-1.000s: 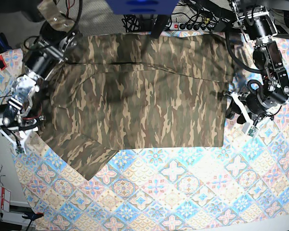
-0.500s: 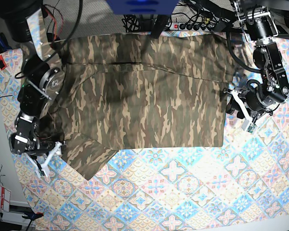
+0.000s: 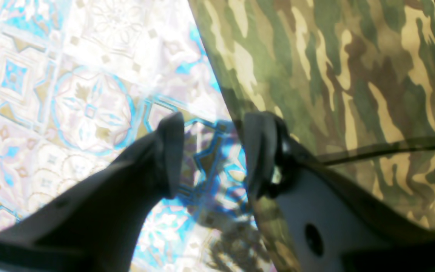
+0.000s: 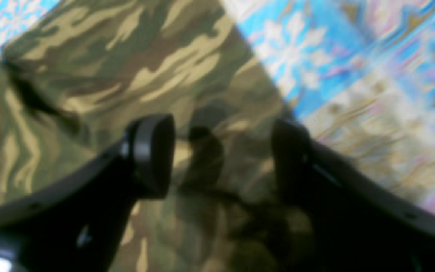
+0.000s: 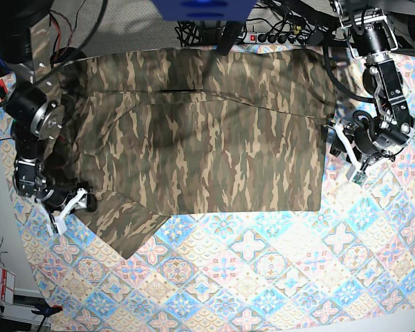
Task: Fold the T-shirt properly
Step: 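Release the shirt and move both grippers toward its side edges, then lower the right gripper onto the shirt's side edge and grasp it, then lower the left gripper onto the opposite side edge and grasp it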
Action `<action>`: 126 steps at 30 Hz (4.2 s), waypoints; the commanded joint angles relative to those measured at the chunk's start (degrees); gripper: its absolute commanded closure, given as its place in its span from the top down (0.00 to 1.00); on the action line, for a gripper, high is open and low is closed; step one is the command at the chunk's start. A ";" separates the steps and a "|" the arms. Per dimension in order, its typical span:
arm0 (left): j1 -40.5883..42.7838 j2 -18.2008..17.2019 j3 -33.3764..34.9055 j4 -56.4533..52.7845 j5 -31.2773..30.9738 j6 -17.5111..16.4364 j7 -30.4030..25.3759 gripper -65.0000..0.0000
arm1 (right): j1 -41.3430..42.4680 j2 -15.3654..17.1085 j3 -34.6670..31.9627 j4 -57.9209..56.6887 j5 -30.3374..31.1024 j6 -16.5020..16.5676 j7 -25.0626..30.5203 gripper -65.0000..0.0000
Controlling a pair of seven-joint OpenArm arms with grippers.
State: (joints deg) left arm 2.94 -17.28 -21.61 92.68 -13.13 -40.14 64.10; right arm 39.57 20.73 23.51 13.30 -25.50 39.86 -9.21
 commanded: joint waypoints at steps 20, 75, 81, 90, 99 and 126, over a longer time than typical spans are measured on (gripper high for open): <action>0.01 -1.32 -0.33 1.07 -0.46 0.14 -1.19 0.40 | -3.84 -1.52 -3.68 -6.66 0.75 -0.16 4.33 0.62; -4.04 -1.32 0.02 -1.92 -0.28 0.14 -1.19 0.40 | -8.06 -2.23 -2.45 -1.21 0.75 -0.08 -0.50 0.36; -5.53 -1.32 -0.24 -2.09 -0.28 0.14 -1.28 0.40 | -8.06 -2.23 -2.45 -1.21 0.75 -0.08 -0.59 0.15; -18.46 -2.90 0.11 -15.63 -0.28 0.14 -1.37 0.40 | -8.50 -2.05 -2.45 -1.21 0.75 -0.08 -0.59 0.12; -28.21 -3.16 6.44 -37.08 1.92 0.14 -12.71 0.57 | -10.08 -1.52 -2.45 -1.21 0.75 -0.08 -0.59 0.12; -36.74 0.27 13.39 -70.66 10.44 0.14 -35.57 0.81 | -10.08 -0.91 -2.45 -1.21 0.75 -0.08 -0.59 0.12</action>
State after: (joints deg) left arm -33.32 -17.23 -8.49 22.11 -3.44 -39.66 26.26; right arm 30.30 20.29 21.63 13.15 -20.51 38.76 -2.96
